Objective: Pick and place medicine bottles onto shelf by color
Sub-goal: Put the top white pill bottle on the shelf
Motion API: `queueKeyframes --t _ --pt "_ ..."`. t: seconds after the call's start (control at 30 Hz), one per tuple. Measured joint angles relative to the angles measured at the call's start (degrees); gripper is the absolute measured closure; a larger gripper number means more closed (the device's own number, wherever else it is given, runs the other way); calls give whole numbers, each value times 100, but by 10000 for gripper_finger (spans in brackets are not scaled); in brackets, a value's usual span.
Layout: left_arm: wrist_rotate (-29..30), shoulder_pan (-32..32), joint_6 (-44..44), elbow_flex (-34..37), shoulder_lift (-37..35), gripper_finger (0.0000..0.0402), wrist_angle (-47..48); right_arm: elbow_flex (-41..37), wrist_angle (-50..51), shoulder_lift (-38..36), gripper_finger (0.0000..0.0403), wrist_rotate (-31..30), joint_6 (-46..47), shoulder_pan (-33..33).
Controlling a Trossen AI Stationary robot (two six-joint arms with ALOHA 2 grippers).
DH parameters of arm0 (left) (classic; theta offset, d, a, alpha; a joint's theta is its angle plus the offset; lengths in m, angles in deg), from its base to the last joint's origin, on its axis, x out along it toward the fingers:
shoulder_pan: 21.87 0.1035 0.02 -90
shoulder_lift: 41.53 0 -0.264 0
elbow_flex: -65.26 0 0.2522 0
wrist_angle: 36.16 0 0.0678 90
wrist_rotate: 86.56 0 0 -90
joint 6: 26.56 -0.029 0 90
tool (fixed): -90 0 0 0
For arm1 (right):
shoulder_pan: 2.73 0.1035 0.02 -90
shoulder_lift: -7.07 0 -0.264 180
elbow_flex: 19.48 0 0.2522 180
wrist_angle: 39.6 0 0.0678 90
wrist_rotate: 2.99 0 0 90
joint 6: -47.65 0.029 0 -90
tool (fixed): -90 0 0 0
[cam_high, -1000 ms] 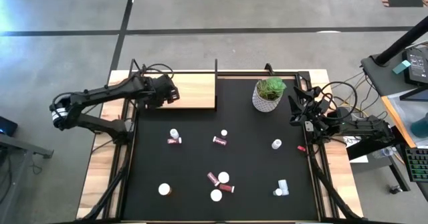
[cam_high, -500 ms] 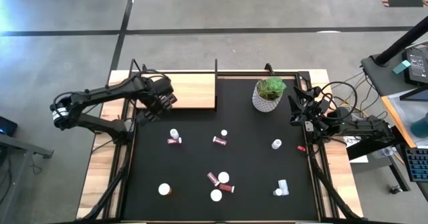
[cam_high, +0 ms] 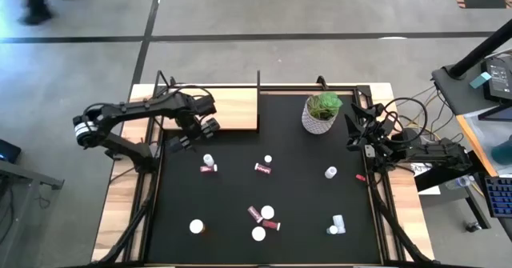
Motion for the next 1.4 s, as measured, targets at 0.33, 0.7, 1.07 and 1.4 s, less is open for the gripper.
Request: queueKeyframes --t 0.33,0.7,1.07,1.4 --pt "-318 -42 -54 17 369 198 -52 1 -1 -1 188 1 0 0" --pt "-458 -270 -76 22 676 198 -201 1 0 0 188 -1 0 0" --pt "-524 -389 -32 28 974 198 -323 1 -1 0 188 1 0 0" --pt "-561 -405 -41 139 1083 198 -541 1 0 0 188 0 0 0"
